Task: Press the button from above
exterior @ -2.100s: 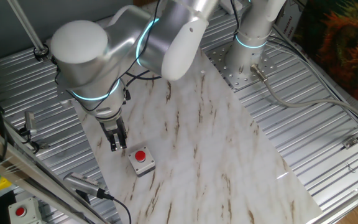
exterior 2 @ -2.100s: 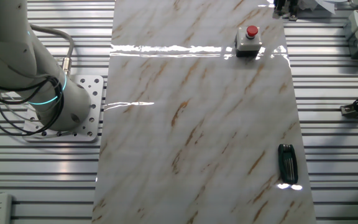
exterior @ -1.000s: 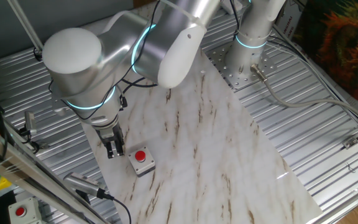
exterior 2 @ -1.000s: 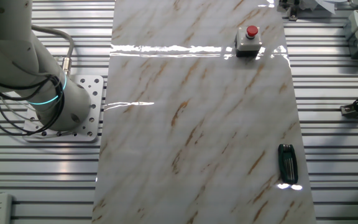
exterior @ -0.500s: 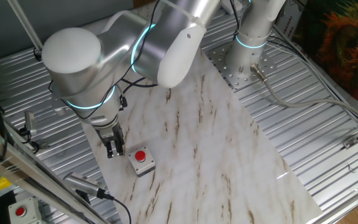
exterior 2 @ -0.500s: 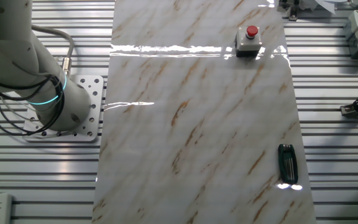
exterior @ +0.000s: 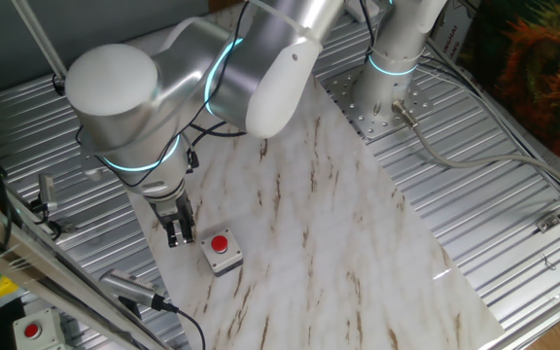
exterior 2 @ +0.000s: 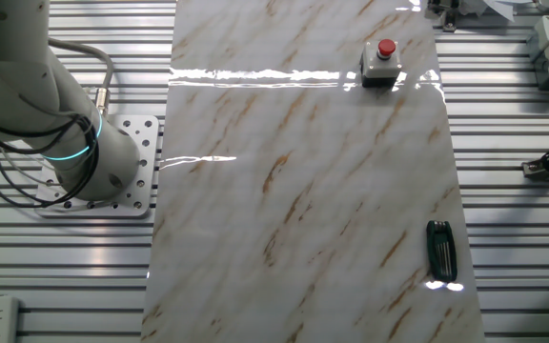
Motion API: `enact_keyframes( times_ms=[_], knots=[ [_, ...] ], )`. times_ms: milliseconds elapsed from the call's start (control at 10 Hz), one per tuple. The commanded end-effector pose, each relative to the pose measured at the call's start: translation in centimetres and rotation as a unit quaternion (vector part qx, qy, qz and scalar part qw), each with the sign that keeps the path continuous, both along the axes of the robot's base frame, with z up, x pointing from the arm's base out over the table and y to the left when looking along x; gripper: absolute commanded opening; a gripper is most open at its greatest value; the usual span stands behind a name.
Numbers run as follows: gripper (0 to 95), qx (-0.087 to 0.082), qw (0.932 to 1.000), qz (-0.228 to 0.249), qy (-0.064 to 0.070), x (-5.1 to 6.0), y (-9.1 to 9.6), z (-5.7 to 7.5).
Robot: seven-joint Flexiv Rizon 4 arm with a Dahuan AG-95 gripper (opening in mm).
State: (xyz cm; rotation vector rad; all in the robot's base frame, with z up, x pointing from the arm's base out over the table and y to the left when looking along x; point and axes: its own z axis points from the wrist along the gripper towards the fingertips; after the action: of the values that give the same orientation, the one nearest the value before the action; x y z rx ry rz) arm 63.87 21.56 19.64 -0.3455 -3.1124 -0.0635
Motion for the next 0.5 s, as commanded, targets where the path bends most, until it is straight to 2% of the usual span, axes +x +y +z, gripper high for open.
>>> enact_keyframes(
  times_ms=[100, 300, 500],
  knots=[
    [0.0, -0.001, 0.9999, 0.013, -0.01, 0.01, 0.0, -0.02],
    [0.0, 0.001, 0.9996, 0.02, -0.018, 0.01, 0.0, -0.02],
    [0.0, 0.005, 0.999, 0.042, -0.012, 0.01, 0.0, -0.02]
  ],
)
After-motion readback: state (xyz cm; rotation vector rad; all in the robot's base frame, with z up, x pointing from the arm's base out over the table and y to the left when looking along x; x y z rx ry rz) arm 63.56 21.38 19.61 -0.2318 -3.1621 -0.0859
